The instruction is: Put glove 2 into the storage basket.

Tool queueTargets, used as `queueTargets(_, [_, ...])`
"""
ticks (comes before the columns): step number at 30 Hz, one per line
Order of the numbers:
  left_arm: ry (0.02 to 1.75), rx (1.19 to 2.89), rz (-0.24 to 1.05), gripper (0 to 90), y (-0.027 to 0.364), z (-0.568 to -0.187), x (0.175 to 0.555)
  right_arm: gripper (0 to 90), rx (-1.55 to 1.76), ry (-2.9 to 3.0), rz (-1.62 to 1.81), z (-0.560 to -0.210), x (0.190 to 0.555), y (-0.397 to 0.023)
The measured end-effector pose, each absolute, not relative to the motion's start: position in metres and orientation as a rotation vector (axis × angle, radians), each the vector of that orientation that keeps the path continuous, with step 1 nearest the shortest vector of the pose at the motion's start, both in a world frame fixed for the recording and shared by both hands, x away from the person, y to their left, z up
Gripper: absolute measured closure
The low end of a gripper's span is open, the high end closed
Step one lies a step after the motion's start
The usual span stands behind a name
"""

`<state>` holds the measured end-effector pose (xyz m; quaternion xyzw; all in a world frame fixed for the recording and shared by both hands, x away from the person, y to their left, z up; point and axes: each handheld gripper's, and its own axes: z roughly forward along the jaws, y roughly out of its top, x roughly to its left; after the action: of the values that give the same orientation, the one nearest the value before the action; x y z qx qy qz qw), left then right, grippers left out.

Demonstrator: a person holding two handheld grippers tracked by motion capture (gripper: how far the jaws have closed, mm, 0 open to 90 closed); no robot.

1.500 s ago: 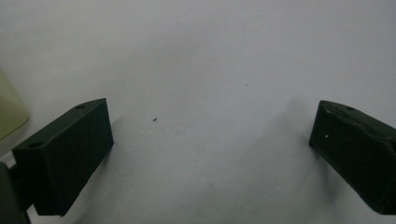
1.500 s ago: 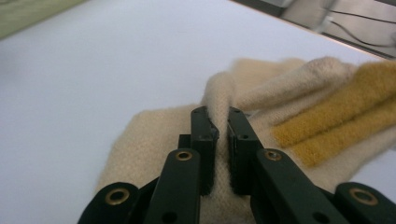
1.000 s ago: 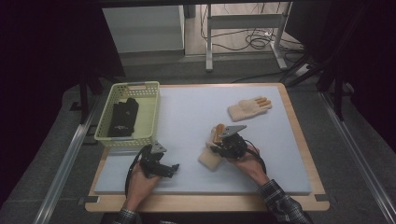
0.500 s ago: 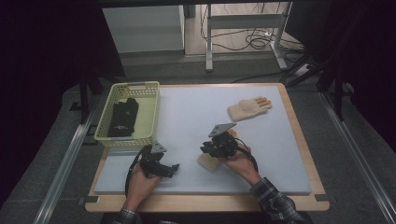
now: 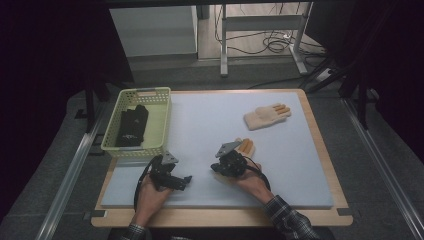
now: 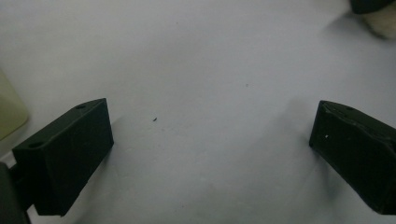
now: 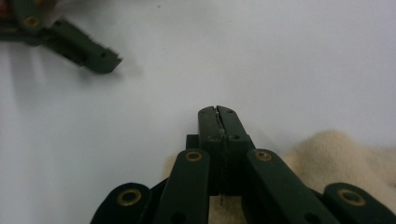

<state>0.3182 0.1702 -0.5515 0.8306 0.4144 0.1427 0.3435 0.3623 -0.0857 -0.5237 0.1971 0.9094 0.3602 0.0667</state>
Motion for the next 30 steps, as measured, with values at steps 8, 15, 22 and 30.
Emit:
queueTargets(8, [1.077,2.158,0.372,0.0,0.170,-0.551,0.318,84.8,0.567,2.761,1.088,-0.519,0.340,-0.107])
queueTargets(15, [1.078,2.158,0.371,0.0,0.170,-0.551,0.318,84.7,0.598,2.747,1.086,-0.514,0.327,-0.132])
queueTargets(22, [1.077,2.158,0.371,0.0,0.170,-0.551,0.318,82.0,0.649,2.734,1.163,-0.510,0.330,-0.136])
queueTargets(30, [1.077,2.159,0.372,0.0,0.170,-0.551,0.318,83.8,0.610,2.768,1.135,-0.522,0.332,-0.117])
